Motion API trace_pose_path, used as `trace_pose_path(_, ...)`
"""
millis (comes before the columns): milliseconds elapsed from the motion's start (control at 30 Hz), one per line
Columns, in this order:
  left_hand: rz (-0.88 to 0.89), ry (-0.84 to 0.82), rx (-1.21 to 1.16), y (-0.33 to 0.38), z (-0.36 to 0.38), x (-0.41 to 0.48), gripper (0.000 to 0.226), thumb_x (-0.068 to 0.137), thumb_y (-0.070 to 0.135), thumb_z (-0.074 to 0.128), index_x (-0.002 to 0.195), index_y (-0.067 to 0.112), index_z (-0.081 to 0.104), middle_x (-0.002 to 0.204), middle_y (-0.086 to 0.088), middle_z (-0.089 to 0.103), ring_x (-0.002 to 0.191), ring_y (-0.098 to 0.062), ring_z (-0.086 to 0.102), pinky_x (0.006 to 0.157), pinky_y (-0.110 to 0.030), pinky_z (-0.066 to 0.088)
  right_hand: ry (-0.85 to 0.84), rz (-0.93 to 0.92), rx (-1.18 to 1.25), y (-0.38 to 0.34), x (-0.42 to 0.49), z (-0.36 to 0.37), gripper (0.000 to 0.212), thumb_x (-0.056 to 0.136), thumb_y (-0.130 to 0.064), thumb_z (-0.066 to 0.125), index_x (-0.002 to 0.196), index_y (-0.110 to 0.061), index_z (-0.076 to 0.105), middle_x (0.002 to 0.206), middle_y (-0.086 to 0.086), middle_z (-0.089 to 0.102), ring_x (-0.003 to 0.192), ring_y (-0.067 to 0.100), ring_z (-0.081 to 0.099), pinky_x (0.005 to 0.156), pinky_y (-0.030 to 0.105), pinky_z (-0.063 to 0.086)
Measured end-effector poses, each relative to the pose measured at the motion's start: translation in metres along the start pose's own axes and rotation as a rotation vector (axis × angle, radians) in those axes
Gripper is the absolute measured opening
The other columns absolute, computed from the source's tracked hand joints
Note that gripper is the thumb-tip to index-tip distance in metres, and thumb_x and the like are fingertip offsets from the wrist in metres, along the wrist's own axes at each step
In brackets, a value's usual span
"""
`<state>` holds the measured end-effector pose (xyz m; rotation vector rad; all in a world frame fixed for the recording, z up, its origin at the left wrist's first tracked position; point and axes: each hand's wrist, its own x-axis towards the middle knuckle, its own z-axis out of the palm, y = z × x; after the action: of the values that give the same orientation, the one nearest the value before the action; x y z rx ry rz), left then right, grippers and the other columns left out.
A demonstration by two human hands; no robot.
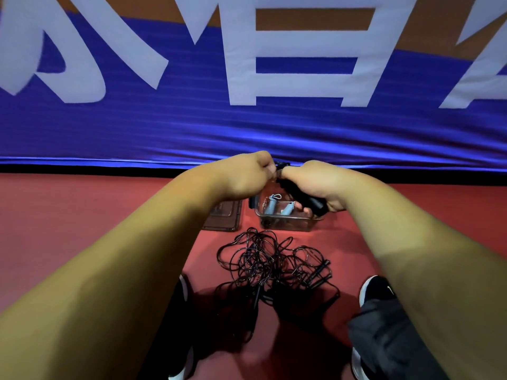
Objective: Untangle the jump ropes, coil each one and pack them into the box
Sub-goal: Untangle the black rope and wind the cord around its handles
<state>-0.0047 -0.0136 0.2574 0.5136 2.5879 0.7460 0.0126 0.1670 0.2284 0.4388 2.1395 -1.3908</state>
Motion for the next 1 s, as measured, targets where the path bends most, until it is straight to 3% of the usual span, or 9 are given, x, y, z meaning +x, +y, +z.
trace_pose_path(167,-0.084,-0.075,-0.074,-0.013,-0.002,-0.002,0.02,0.106,0.029,0.058,0.09,0.021,0.067,0.077,0.002,0.068,0.067,-0.017,0.055,0.064,-0.029,0.043,-0.099,-0.024,0.134,0.003,0.003,-0.005,0.03,0.093,-0.045,0.067,0.096,-0.015,0.063,0.076,0.004,0.06,0.053,0.017,0.053,0.047,0.023,0.042)
trace_pose_path(300,-0.127,-0.128,-0.227,-0.018,0.0,-0.003,0.024,0.103,0.031,0.066,0.089,0.012,0.073,0.075,-0.002,0.075,0.059,-0.013,0.06,0.057,-0.025,0.049,-0.151,-0.069,0.194,0.001,0.001,-0.004,0.05,0.086,-0.069,0.07,0.102,-0.021,0.067,0.076,0.002,0.058,0.056,0.017,0.05,0.051,0.024,0.039)
trace_pose_path(400,-0.145,-0.135,-0.291,-0.02,-0.001,-0.002,0.021,0.1,0.025,0.07,0.095,0.005,0.075,0.079,-0.003,0.077,0.068,-0.014,0.068,0.072,-0.033,0.055,-0.193,-0.078,0.209,0.0,-0.003,0.001,0.053,0.09,-0.072,0.067,0.097,-0.02,0.066,0.074,0.002,0.057,0.054,0.016,0.047,0.05,0.024,0.036)
trace_pose_path(500,-0.146,-0.159,-0.297,-0.024,-0.003,-0.002,0.018,0.099,0.028,0.072,0.1,0.011,0.078,0.09,-0.006,0.08,0.078,-0.016,0.073,0.085,-0.044,0.056,-0.255,-0.076,0.214,-0.001,-0.007,0.003,0.057,0.092,-0.073,0.064,0.102,-0.016,0.063,0.074,0.001,0.055,0.053,0.015,0.045,0.048,0.023,0.034)
trace_pose_path(567,-0.126,-0.187,-0.273,-0.026,-0.002,-0.002,0.018,0.101,0.03,0.069,0.095,0.015,0.076,0.085,-0.005,0.078,0.074,-0.014,0.072,0.087,-0.046,0.058,-0.28,-0.061,0.205,-0.001,-0.008,0.003,0.062,0.09,-0.078,0.062,0.103,-0.017,0.061,0.074,0.001,0.055,0.054,0.015,0.045,0.048,0.022,0.034)
trace_pose_path(667,-0.079,-0.179,-0.152,-0.022,-0.001,-0.004,0.022,0.106,0.033,0.06,0.093,0.02,0.073,0.074,-0.002,0.068,0.063,-0.014,0.067,0.078,-0.038,0.058,-0.296,-0.018,0.216,0.0,-0.007,0.003,0.069,0.083,-0.087,0.058,0.096,-0.02,0.06,0.074,-0.001,0.054,0.056,0.014,0.044,0.048,0.021,0.034)
trace_pose_path(767,-0.01,-0.162,0.082,-0.014,-0.007,-0.009,0.026,0.107,0.042,0.053,0.108,0.026,0.073,0.079,0.005,0.064,0.07,-0.014,0.063,0.072,-0.031,0.053,-0.171,-0.012,0.191,0.0,-0.004,0.0,0.075,0.078,-0.091,0.062,0.093,-0.018,0.064,0.074,0.001,0.057,0.055,0.016,0.048,0.047,0.023,0.038)
trace_pose_path(867,0.039,-0.141,0.159,-0.005,-0.009,-0.014,0.022,0.106,0.046,0.051,0.099,0.031,0.065,0.087,0.01,0.064,0.08,-0.009,0.059,0.068,-0.025,0.043,-0.055,-0.012,0.149,0.001,-0.002,0.0,0.074,0.076,-0.093,0.061,0.089,-0.021,0.068,0.072,0.002,0.059,0.053,0.017,0.05,0.05,0.025,0.041)
trace_pose_path(1000,0.11,-0.013,0.203,0.004,-0.007,-0.016,0.035,0.109,0.048,0.042,0.121,0.024,0.066,0.1,0.001,0.068,0.095,-0.021,0.064,0.083,-0.035,0.049,-0.056,0.037,0.147,0.001,0.0,0.005,0.071,0.075,-0.096,0.057,0.085,-0.026,0.062,0.068,-0.001,0.055,0.053,0.016,0.049,0.053,0.025,0.039)
